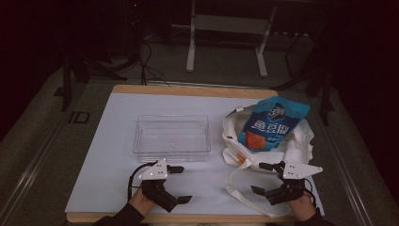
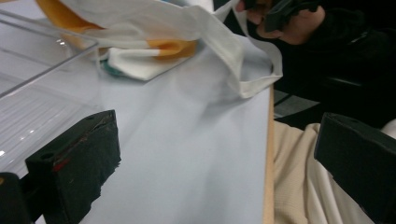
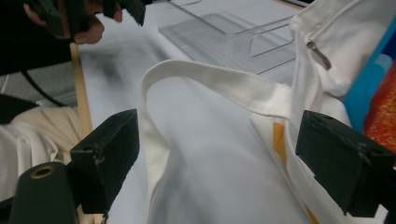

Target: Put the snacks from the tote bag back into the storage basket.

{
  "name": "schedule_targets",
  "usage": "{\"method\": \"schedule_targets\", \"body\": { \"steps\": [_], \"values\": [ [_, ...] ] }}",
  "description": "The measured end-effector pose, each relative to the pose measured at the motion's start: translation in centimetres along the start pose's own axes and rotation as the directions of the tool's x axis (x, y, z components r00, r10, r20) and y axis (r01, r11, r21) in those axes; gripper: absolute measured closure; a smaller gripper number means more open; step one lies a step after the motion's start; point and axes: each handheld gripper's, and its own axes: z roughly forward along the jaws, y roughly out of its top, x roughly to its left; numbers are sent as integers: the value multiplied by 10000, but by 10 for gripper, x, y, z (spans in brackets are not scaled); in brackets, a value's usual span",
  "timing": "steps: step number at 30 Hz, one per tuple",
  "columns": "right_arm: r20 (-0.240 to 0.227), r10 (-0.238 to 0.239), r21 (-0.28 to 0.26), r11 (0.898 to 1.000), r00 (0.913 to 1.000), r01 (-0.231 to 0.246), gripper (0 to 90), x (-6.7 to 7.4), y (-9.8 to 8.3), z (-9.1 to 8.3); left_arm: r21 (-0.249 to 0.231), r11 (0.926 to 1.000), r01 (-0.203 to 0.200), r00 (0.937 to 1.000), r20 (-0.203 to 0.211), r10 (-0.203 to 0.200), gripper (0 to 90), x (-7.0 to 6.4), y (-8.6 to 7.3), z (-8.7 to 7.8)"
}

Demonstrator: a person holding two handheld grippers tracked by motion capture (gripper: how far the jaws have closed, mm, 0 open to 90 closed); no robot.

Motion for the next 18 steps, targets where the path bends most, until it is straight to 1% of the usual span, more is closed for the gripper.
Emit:
{"method": "schedule_targets", "body": {
  "steps": [1,2,3,4,5,6,7,8,9,10,11,12,13,14,15,16,17,18],
  "values": [
    [0,0,0,10000,10000,0,136,0,0,0,0,10000,0,10000,0,0,7,0,0,0],
    [-69,-91,48,9999,9999,91,136,1,1,1,187,9998,-122,9999,49,121,7,-2,1,1],
    [-149,-126,92,9999,9998,128,136,1,1,1,223,9997,-96,9998,199,92,7,-3,2,2],
    [-239,-81,179,9998,9997,85,136,1,1,2,278,9996,-53,9996,287,45,7,-3,3,3],
    [-239,-81,179,9998,9997,85,136,1,1,2,278,9996,-53,9996,287,45,7,-3,3,3],
    [-407,23,315,9995,9992,-10,135,1,2,2,252,9997,-72,9994,336,64,7,-6,5,5],
    [-407,23,315,9995,9992,-10,135,1,2,2,252,9997,-72,9994,336,64,7,-6,5,5],
    [-438,-64,545,9985,9990,88,127,4,2,4,267,9996,-89,9995,302,81,7,-7,6,6],
    [-500,-22,533,9986,9987,49,127,4,3,4,369,9992,-126,9996,237,117,7,-8,7,6],
    [-619,-1,547,9985,9981,35,127,4,3,4,539,9984,-168,9998,87,164,7,-11,8,7],
    [-705,-5,553,9985,9975,44,126,5,5,4,658,9975,-271,9995,165,260,7,-12,9,7],
    [-677,-79,471,9988,9977,111,128,7,6,4,636,9977,-244,9993,300,226,7,-12,10,7],
    [-740,-84,478,9988,9972,120,129,8,8,3,649,9977,-203,9994,307,183,7,-12,11,8],
    [-913,-82,490,9987,9958,127,129,9,9,3,765,9969,-156,9998,153,144,7,-12,13,9],
    [-1040,-68,476,9988,9946,118,129,9,10,3,814,9965,-160,9997,173,147,7,-11,15,9],
    [-1040,-68,476,9988,9946,118,129,9,10,3,814,9965,-160,9997,173,147,7,-11,15,9],
    [-1188,-107,384,9991,9929,154,129,10,12,1,507,9983,-269,9988,415,248,7,-11,21,8],
    [-1258,-340,291,9989,9915,380,129,11,18,-2,464,9985,-300,9986,445,280,7,-11,25,8]
  ]
}}
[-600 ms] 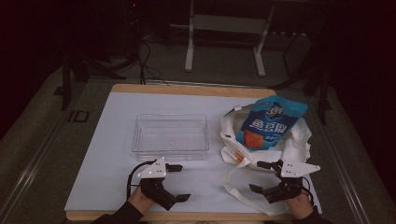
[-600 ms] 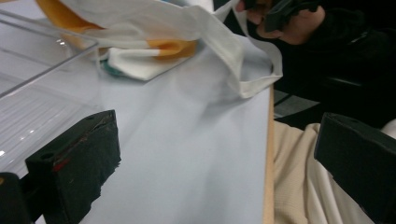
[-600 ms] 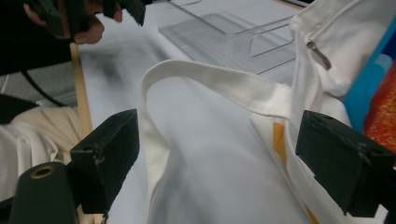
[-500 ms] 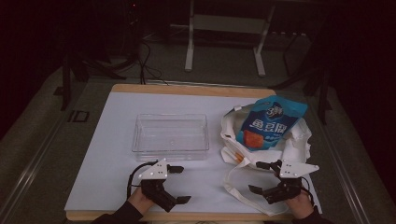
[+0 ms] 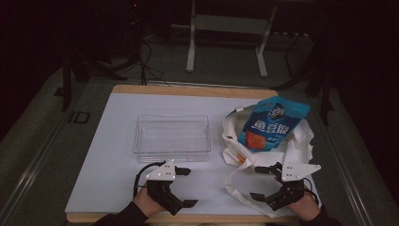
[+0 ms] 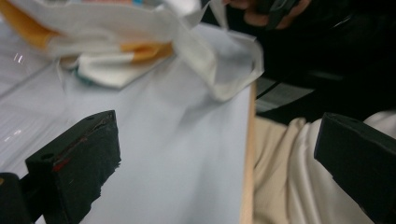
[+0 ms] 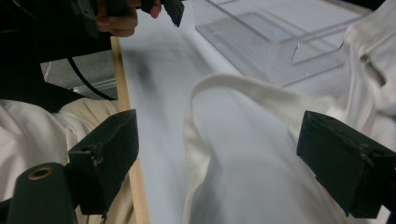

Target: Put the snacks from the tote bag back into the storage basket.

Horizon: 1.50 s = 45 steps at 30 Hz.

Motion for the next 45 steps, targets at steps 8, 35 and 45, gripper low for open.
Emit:
{"method": "schedule_targets", "body": {
  "steps": [8,35,45],
  "values": [
    [46,-526,-501,9974,9986,528,122,-4,30,-19,-470,9967,-667,9971,335,684,8,5,35,3],
    [1428,-580,-1356,9877,9881,776,137,-51,57,-79,-1190,9811,-1525,9869,345,1576,8,55,129,50],
    [2140,-43,-1273,9913,9768,322,152,-79,42,-93,-1046,9807,-1654,9857,158,1679,8,77,147,78]
  ]
}}
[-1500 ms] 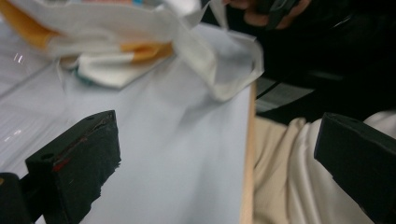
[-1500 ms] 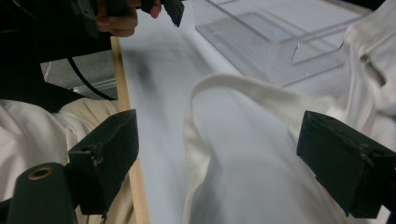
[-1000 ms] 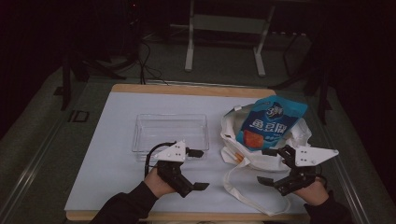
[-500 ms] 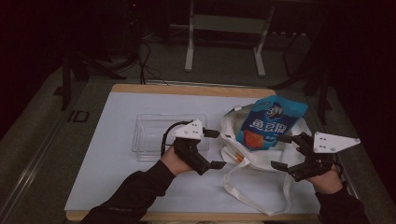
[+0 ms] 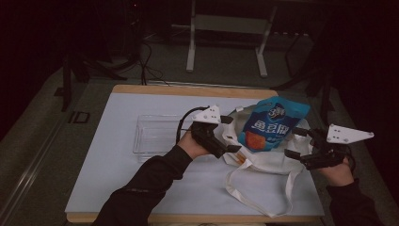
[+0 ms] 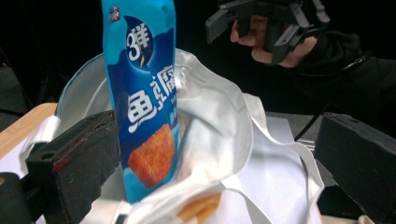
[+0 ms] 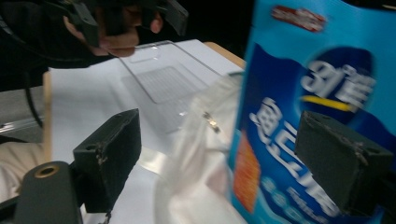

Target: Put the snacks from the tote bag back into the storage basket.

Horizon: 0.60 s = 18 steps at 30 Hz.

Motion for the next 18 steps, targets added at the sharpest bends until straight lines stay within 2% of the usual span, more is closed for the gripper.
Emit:
{"method": "schedule_targets", "body": {
  "steps": [4,6,9,14,18],
  "values": [
    [382,250,169,9995,9990,-256,169,-12,-9,-3,88,9999,60,10000,-63,-60,19,9,2,14],
    [526,428,232,9988,9977,-441,191,-18,-15,-4,91,9997,218,9997,-88,-217,21,14,2,23],
    [806,630,325,9973,9948,-658,213,-26,-24,-6,333,9991,252,9993,-267,-243,21,21,2,36],
    [1316,812,442,9952,9880,-876,266,-39,-35,-8,448,9981,423,9978,-530,-399,106,32,-2,53],
    [1628,986,482,9930,9817,-1077,286,-51,-41,-4,657,9958,632,9938,-951,-568,183,40,-6,66]
  ]
}}
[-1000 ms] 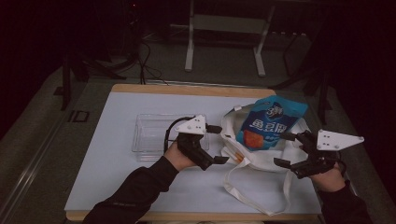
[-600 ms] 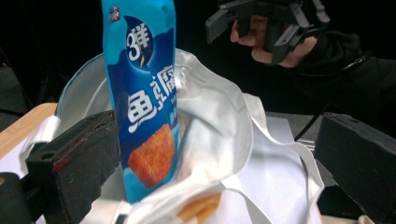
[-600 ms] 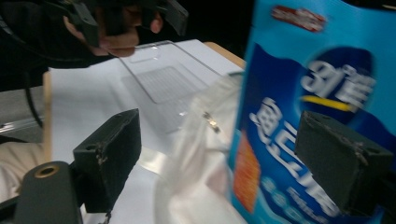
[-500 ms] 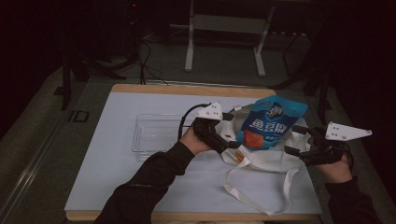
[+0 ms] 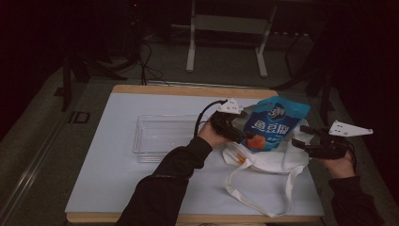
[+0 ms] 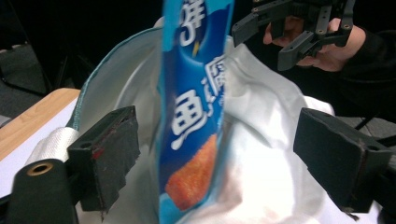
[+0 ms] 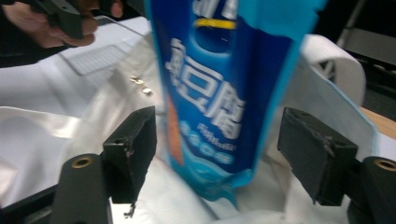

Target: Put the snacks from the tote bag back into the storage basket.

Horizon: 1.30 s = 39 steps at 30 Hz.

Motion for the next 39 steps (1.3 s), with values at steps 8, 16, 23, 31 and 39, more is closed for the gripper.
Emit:
{"method": "schedule_targets", "body": {
  "steps": [8,16,23,31,39],
  "values": [
    [-50,203,29,9998,9998,-202,321,-16,-1,20,138,9999,19,9999,-110,-18,422,6,0,20],
    [-514,114,107,9999,9986,-109,407,-16,5,29,474,9989,-64,9995,-314,79,546,6,5,33],
    [-491,-207,537,9983,9986,233,597,-11,10,42,701,9975,-24,9987,-497,59,729,8,7,39],
    [-466,-147,721,9972,9988,181,818,-13,14,44,757,9971,-59,9972,-734,115,875,7,10,41],
    [-245,-203,883,9958,9995,224,880,-11,21,43,933,9949,-394,9916,-1188,504,900,0,19,40]
  ]
}}
